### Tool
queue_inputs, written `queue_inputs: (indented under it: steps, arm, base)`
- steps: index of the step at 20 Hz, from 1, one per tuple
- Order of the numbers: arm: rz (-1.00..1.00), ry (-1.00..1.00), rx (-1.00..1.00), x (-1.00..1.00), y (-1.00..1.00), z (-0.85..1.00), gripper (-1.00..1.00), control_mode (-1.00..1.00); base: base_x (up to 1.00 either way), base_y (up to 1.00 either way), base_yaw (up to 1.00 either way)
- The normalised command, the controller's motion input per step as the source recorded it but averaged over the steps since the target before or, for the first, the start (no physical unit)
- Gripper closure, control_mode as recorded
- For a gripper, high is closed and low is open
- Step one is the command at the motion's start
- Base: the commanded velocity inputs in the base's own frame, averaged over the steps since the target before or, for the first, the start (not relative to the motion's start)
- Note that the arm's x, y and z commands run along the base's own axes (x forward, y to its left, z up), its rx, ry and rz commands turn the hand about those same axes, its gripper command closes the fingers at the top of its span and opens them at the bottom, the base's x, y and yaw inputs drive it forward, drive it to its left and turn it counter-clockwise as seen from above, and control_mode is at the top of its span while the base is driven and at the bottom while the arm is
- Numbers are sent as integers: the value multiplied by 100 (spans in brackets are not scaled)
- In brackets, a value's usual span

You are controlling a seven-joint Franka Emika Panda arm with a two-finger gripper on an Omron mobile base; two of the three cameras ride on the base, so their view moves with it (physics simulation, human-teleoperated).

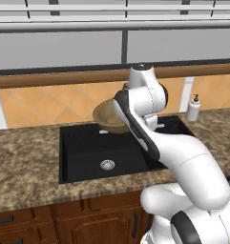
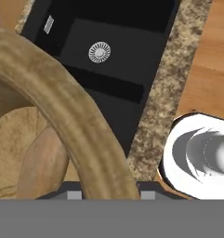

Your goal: Pick the sweet potato from the sink and place it in the bowl. Then pick the bowl and place it in the microwave. Then close the microwave door and press the start button.

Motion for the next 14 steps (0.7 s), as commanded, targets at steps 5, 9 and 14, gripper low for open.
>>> queue_inputs:
  steps: [5, 9, 14]
  arm:
    - [-35, -1, 10, -25, -64, 53, 100, -100]
    - [-23, -20, 11, -23, -49, 36, 100, -100]
    - [-13, -7, 8, -11, -41, 23, 100, -100]
  base:
    - [0, 0, 0]
    - [0, 0, 0]
    - [0, 0, 0]
